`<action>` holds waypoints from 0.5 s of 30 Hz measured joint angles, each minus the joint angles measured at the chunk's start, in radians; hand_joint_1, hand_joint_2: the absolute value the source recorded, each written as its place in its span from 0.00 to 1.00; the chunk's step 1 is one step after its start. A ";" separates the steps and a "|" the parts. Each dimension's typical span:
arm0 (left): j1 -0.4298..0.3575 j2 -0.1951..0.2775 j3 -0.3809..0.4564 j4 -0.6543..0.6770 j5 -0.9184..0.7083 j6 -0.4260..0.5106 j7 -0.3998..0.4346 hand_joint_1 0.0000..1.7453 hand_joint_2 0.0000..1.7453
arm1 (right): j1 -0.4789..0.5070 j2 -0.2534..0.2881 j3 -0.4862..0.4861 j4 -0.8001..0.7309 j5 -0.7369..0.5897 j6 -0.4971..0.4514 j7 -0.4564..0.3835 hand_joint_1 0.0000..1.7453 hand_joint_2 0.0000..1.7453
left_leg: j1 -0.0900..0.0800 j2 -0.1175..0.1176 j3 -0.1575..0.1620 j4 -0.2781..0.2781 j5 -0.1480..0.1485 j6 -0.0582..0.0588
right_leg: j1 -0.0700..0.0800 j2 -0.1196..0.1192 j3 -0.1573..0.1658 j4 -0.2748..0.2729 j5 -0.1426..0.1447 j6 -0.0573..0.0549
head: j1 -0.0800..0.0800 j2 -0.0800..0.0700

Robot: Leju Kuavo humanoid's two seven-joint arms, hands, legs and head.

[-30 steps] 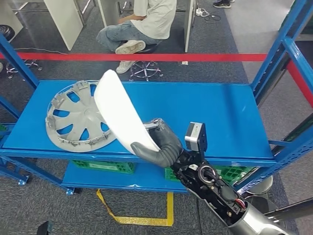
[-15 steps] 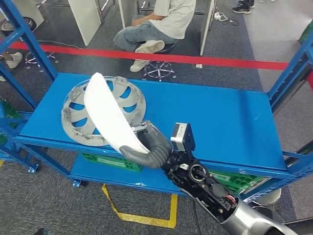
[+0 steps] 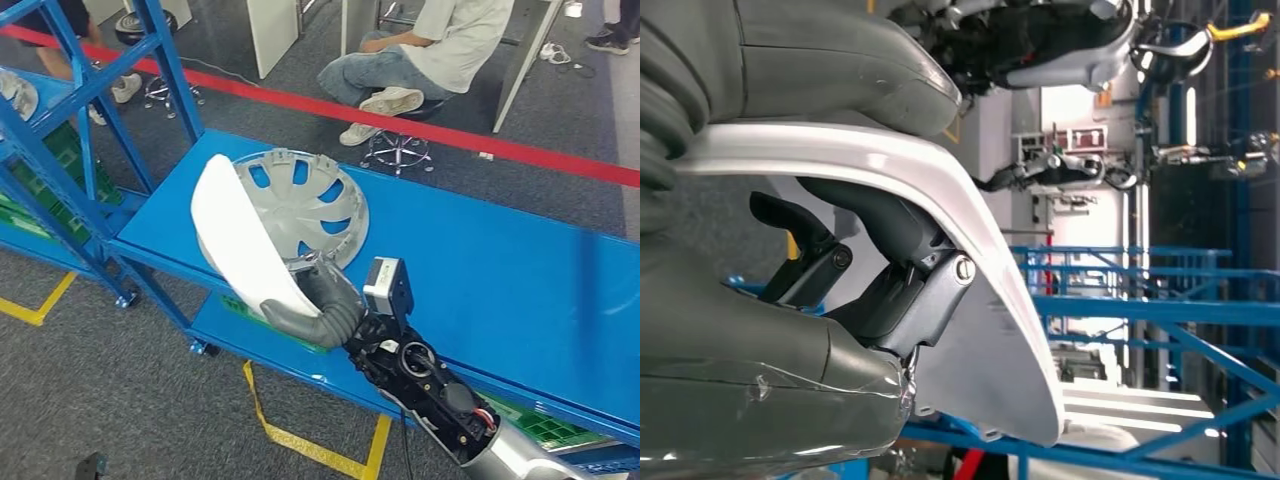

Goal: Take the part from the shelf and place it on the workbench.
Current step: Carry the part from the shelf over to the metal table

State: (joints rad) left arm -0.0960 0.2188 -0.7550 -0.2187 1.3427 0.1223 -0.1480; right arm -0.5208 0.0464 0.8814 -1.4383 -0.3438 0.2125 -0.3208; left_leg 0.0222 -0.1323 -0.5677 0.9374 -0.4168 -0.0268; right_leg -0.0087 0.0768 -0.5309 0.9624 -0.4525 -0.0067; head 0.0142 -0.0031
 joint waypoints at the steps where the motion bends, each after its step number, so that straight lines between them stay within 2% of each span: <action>1: 0.003 0.000 0.000 0.000 0.001 0.003 0.003 0.00 1.00 | -0.001 0.002 0.001 0.001 0.000 0.002 0.000 1.00 1.00 | 0.002 0.006 -0.002 0.003 -0.001 -0.005 | -0.001 -0.011 0.004 -0.006 0.002 -0.004 | 0.000 0.000; 3: 0.002 0.000 0.000 0.001 0.003 0.007 0.010 0.00 1.00 | -0.003 0.007 0.002 0.002 -0.001 0.005 -0.002 1.00 1.00 | -0.003 0.053 -0.030 0.056 -0.031 -0.012 | -0.004 -0.038 0.014 -0.021 0.006 -0.014 | -0.011 0.000; 4: -0.001 0.000 0.000 0.001 0.003 0.009 0.011 0.00 1.00 | -0.004 0.008 0.002 0.003 -0.001 0.005 -0.003 1.00 1.00 | -0.004 0.085 -0.060 0.115 -0.059 -0.014 | -0.003 -0.053 0.017 -0.024 0.007 -0.017 | -0.019 0.000; 5: -0.004 0.000 0.000 0.001 0.003 0.010 0.012 0.00 1.00 | -0.004 0.009 0.003 0.004 -0.001 0.006 -0.004 1.00 1.00 | -0.005 0.105 -0.101 0.188 -0.090 -0.017 | -0.001 -0.068 0.017 -0.025 0.005 -0.020 | -0.025 0.000; 6: -0.005 0.000 0.000 0.001 0.004 0.012 0.012 0.00 1.00 | -0.003 0.009 0.004 0.006 -0.001 0.006 -0.004 1.00 1.00 | -0.004 0.113 -0.140 0.255 -0.113 -0.021 | 0.000 -0.083 0.017 -0.025 0.004 -0.021 | -0.030 0.000; 7: -0.005 0.000 0.000 0.001 0.004 0.013 0.013 0.00 1.00 | -0.003 0.009 0.005 0.009 -0.001 0.006 -0.003 1.00 1.00 | -0.002 0.118 -0.165 0.296 -0.119 -0.024 | 0.001 -0.098 0.017 -0.025 0.002 -0.022 | -0.033 0.000; 8: -0.003 0.000 0.000 0.001 0.005 0.015 0.013 0.00 1.00 | -0.002 0.009 0.006 0.011 -0.001 0.006 -0.003 1.00 1.00 | 0.001 0.122 -0.170 0.298 -0.107 -0.027 | 0.001 -0.112 0.018 -0.025 0.000 -0.021 | -0.036 0.000; 9: -0.002 0.000 0.000 0.001 0.005 0.016 0.014 0.00 1.00 | -0.003 0.009 0.007 0.012 -0.002 0.007 -0.003 1.00 1.00 | 0.003 0.129 -0.150 0.255 -0.077 -0.029 | 0.001 -0.124 0.020 -0.024 -0.003 -0.019 | -0.040 0.000; 10: -0.001 0.001 0.000 0.001 0.006 0.017 0.014 0.00 1.00 | -0.003 0.010 0.008 0.014 -0.002 0.007 -0.003 1.00 1.00 | 0.006 0.143 -0.112 0.180 -0.038 -0.031 | 0.000 -0.135 0.022 -0.023 -0.006 -0.016 | -0.044 0.000; 12: -0.003 0.002 0.000 0.001 0.007 0.019 0.014 0.00 1.00 | -0.005 0.011 0.008 0.015 -0.002 0.007 -0.004 1.00 1.00 | 0.003 0.178 -0.044 0.046 0.011 -0.028 | 0.005 -0.154 0.026 -0.020 -0.016 -0.005 | -0.051 0.000; 13: -0.003 0.002 0.000 0.001 0.008 0.019 0.014 0.00 1.00 | -0.007 0.012 0.008 0.015 -0.002 0.008 -0.004 1.00 1.00 | 0.000 0.187 -0.029 0.015 0.018 -0.022 | 0.007 -0.162 0.029 -0.018 -0.021 0.001 | -0.050 0.000; 15: -0.002 0.002 0.000 0.001 0.011 0.020 0.015 0.00 1.00 | -0.010 0.014 0.010 0.015 -0.002 0.008 -0.004 1.00 1.00 | -0.006 0.172 -0.027 0.007 0.015 -0.007 | 0.009 -0.178 0.035 -0.018 -0.028 0.012 | -0.044 0.000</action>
State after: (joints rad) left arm -0.0979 0.2210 -0.7553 -0.2175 1.3539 0.1425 -0.1330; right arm -0.5306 0.0602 0.8911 -1.4237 -0.3457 0.2210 -0.3247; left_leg 0.0162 0.0396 -0.5947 0.9448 -0.4013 -0.0334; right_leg 0.0002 -0.1016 -0.4956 0.9444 -0.4807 0.0048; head -0.0295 -0.0031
